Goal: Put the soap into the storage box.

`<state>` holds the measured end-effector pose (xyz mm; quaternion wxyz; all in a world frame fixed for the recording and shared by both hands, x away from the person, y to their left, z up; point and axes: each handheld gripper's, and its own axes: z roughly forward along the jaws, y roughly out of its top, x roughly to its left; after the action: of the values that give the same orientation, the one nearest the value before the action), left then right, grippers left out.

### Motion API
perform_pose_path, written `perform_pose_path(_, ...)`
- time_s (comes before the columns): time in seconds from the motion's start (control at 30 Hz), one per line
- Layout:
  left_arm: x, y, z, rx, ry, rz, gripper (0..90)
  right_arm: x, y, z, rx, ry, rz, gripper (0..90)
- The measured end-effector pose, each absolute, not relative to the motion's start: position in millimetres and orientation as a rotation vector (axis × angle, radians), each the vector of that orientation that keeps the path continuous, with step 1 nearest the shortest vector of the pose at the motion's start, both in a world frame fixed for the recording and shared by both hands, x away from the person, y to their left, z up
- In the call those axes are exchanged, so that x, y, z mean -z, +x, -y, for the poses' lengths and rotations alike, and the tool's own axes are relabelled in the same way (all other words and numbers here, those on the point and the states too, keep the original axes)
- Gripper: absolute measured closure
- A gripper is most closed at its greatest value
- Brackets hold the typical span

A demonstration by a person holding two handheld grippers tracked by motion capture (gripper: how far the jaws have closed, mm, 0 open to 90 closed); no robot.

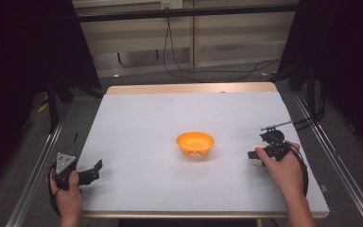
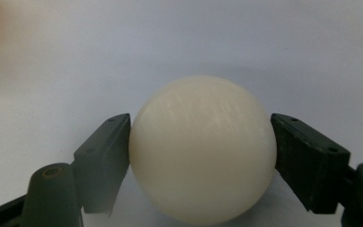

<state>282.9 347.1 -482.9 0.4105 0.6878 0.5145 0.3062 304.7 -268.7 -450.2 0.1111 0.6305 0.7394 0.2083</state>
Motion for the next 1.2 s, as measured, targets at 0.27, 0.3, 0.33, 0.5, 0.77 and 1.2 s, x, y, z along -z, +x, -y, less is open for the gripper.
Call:
perform_pose_path(0.27, 482.9, 282.9, -347.1, -0.771, 1.732, -1.295, 1.1, 454.7, 305.5, 267.1, -0.588, 1.861, -2.17, 24.0)
perform_pose_path(0.3, 482.9, 282.9, -347.1, -0.771, 1.732, -1.295, 1.1, 454.7, 305.5, 267.1, -0.588, 1.861, -2.17, 24.0)
perform_pose_path(0.33, 482.9, 282.9, -347.1, -0.77, 1.731, -1.295, 1.1, 454.8, 305.5, 267.6, -0.588, 1.858, -2.171, 24.1)
perform_pose_path(0.5, 482.9, 282.9, -347.1, -0.769, 1.732, -1.295, 1.1, 455.1, 304.5, 269.0, -0.606, 1.845, -2.181, 24.4)
perform_pose_path(0.77, 483.0, 283.0, -346.9, -0.77, 1.732, -1.295, 1.1, 455.0, 303.3, 268.1, -0.613, 1.816, -2.193, 24.5)
perform_pose_path(1.2, 482.9, 282.9, -347.1, -0.769, 1.732, -1.294, 1.1, 452.0, 303.4, 261.3, -0.634, 1.776, -2.227, 24.6)
